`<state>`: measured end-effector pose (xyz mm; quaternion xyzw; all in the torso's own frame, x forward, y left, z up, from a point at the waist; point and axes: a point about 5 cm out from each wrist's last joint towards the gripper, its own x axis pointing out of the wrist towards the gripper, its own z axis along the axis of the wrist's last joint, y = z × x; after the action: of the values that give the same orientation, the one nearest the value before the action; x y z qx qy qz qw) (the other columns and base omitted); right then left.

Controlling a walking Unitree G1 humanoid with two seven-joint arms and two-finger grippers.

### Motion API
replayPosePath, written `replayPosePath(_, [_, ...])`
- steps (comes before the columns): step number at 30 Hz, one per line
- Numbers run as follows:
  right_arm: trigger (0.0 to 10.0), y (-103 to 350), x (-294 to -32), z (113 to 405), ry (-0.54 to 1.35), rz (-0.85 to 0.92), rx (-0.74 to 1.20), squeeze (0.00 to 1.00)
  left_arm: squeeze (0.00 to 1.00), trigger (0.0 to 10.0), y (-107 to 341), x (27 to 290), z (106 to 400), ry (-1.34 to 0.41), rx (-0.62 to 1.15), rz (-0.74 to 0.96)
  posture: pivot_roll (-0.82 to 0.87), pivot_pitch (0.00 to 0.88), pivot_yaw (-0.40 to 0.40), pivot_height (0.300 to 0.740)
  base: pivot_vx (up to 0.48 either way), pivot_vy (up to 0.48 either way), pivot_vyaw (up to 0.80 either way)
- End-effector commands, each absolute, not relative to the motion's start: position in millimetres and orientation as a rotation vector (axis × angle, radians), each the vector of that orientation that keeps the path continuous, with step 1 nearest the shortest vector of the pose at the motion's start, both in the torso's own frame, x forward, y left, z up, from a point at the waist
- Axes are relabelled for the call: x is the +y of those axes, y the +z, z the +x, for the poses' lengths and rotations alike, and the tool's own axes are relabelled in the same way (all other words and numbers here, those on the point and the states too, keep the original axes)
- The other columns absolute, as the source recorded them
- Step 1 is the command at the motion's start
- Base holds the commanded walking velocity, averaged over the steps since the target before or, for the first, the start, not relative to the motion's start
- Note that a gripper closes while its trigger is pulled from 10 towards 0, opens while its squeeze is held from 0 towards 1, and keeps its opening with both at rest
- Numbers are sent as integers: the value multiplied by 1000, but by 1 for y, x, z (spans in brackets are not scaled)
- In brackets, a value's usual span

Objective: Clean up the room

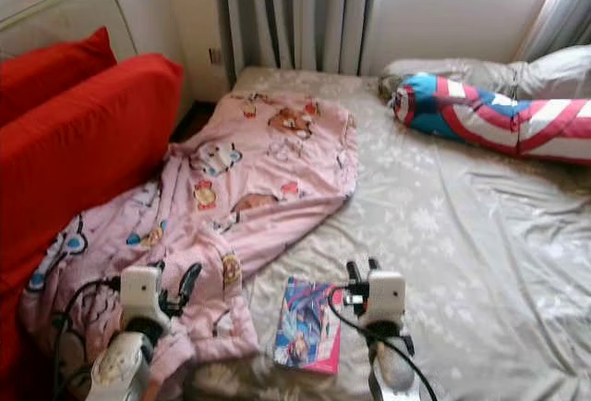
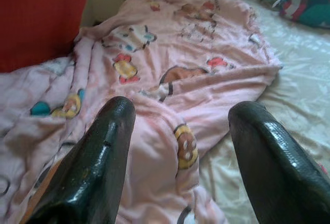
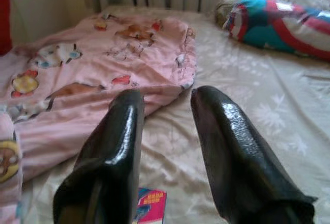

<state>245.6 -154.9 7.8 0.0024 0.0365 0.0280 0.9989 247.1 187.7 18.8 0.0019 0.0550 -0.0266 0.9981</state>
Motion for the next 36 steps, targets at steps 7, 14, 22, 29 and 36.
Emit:
replayPosePath(7, [10000, 16, -167, 240, -20, 1, 58, 0, 0, 10000, 20, 197, 238, -54, 128, 20, -144, 0, -35, 740, 0, 0, 0])
replayPosePath(14, [10000, 17, -171, 235, -97, 30, 79, 0, 0, 10000, 23, 203, 235, -30, 138, 25, -147, 0, -29, 740, 0, 0, 0])
replayPosePath(22, [10000, 19, -169, 238, -83, 38, 91, 0, 0, 10000, 29, 208, 248, 20, 126, -1, -144, 0, -32, 740, 0, 0, 0])
replayPosePath(29, [10000, 19, -168, 240, -74, 16, 128, 0, 0, 10000, 33, 202, 252, 3, 124, -12, -148, 0, -28, 740, 0, 0, 0])
replayPosePath(36, [10000, 12, -162, 238, -61, 11, 189, 0, 0, 10000, 34, 203, 254, 11, 120, -15, -146, 13, -29, 740, 0, 0, 0])
